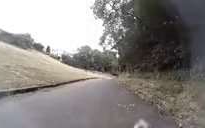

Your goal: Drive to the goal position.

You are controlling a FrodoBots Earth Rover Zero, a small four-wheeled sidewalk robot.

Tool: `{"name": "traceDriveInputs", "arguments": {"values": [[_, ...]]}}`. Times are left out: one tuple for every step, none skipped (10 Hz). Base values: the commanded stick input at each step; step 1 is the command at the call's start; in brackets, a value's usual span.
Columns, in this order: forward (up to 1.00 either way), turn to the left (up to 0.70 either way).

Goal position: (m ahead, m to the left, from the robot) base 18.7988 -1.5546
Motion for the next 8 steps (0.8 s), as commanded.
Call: {"name": "traceDriveInputs", "arguments": {"values": [[0.70,0.00],[0.70,0.00],[0.70,0.00],[0.70,-0.02],[0.70,-0.08],[0.70,-0.14],[0.70,-0.14],[0.70,-0.14]]}}
